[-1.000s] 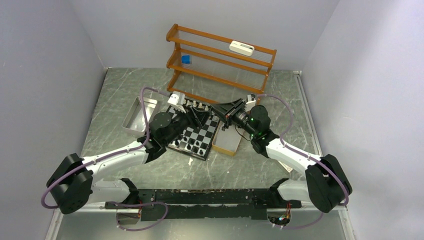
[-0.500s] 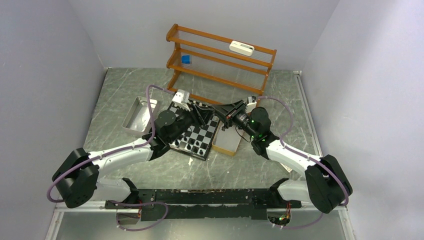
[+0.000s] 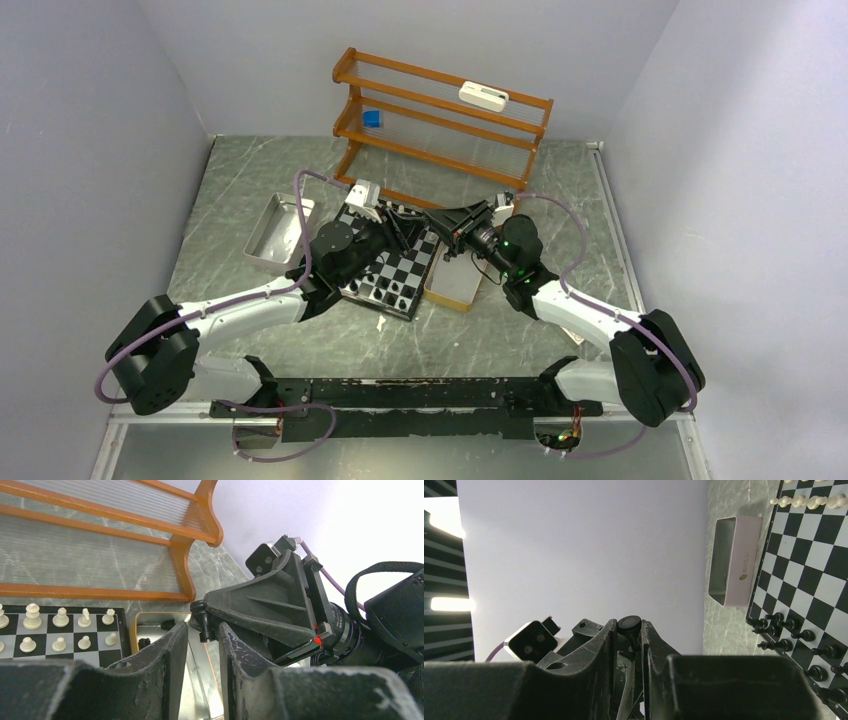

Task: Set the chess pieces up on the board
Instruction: Place the chess piece on the chessboard, then pick up the chess piece from the storage box.

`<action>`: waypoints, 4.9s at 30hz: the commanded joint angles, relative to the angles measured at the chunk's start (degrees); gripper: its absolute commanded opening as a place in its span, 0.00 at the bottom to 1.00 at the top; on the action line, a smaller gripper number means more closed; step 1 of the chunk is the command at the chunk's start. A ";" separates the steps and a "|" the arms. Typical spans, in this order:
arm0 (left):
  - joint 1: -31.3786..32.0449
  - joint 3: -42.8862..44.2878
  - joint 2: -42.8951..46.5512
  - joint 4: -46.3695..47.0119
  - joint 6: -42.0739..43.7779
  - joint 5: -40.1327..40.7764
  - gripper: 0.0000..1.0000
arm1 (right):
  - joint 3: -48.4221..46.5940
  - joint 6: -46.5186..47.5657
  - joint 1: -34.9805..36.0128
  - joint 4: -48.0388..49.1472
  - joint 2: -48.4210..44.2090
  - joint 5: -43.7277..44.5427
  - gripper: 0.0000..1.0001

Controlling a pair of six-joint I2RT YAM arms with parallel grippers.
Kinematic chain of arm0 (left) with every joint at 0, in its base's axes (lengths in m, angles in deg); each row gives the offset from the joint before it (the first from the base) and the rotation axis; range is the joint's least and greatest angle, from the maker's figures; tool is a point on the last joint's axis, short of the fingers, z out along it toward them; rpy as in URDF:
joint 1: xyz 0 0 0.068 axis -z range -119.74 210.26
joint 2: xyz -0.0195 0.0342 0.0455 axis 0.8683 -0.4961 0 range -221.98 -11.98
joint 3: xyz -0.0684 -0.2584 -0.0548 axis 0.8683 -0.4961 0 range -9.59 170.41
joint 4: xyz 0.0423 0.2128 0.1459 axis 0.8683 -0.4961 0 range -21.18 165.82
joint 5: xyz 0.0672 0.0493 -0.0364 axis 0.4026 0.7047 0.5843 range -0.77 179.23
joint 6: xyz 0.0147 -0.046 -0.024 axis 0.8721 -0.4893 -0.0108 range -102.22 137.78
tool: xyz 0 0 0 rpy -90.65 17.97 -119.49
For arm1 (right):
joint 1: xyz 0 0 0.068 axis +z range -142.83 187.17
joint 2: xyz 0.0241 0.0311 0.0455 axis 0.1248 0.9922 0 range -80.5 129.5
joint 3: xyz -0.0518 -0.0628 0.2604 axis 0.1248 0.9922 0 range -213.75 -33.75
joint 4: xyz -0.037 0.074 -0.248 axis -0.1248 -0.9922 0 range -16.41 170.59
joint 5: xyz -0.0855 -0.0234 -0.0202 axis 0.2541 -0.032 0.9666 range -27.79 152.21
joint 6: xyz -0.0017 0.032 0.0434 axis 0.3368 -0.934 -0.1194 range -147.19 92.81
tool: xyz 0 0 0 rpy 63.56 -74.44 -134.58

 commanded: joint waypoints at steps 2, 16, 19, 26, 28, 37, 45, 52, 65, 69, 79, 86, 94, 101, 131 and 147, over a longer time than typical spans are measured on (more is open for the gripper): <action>0.68 1.20 -0.79 2.80 0.01 0.51 0.35 | 0.74 -0.32 0.00 2.00 -1.12 1.45 0.20; 0.75 0.67 0.65 2.90 2.13 1.22 0.13 | 1.87 -0.02 -0.02 3.36 -0.09 0.28 0.20; 0.71 0.33 2.31 1.96 3.14 2.01 0.12 | 3.13 0.97 -0.02 2.67 -0.57 -0.12 0.25; 0.67 1.03 5.00 -1.60 5.73 2.46 0.07 | 5.49 3.46 -0.02 0.84 -1.81 -0.14 0.32; 0.69 1.65 4.75 -2.75 6.78 1.75 0.05 | 5.21 4.19 -0.01 0.50 -1.77 -0.22 0.32; 0.68 5.32 7.47 -18.79 10.07 4.73 0.05 | 3.98 11.79 -0.19 -6.99 -5.75 0.68 0.43; 0.57 9.12 10.93 -46.97 10.25 19.64 0.05 | 2.95 25.85 -0.46 -17.55 -13.92 -0.84 0.69; -0.50 3.19 17.52 -53.66 5.32 32.33 0.05 | 1.48 36.05 -0.46 -24.99 -18.29 -3.38 1.00; -20.22 -2.91 17.17 -54.69 1.42 26.50 0.05 | -0.81 48.93 -0.46 -36.76 -23.44 -0.92 1.00; -22.51 -4.52 14.81 -52.29 1.32 21.78 0.05 | -0.39 49.23 -0.44 -36.62 -23.43 -1.49 1.00; -24.85 -9.43 9.85 -45.45 -0.74 15.38 0.05 | -1.15 50.09 -0.46 -37.71 -24.13 -0.96 1.00; -25.58 -10.57 7.68 -41.99 -0.29 12.89 0.05 | -2.21 51.00 -0.46 -39.02 -24.40 -0.21 1.00; -25.86 -11.11 5.66 -40.51 0.11 13.20 0.05 | -2.26 50.82 -0.43 -38.63 -23.49 -0.48 1.00; -25.94 -10.19 3.53 -40.92 0.55 13.09 0.07 | -2.38 50.85 -0.46 -38.63 -23.54 -0.23 1.00; -25.94 -5.32 11.73 -46.28 1.67 11.22 0.52 | -0.99 50.60 -0.46 -42.14 -24.24 4.50 1.00; -25.94 7.19 25.40 -60.09 22.55 -10.71 0.90 | -9.89 66.43 -0.46 -47.12 -7.29 13.19 0.68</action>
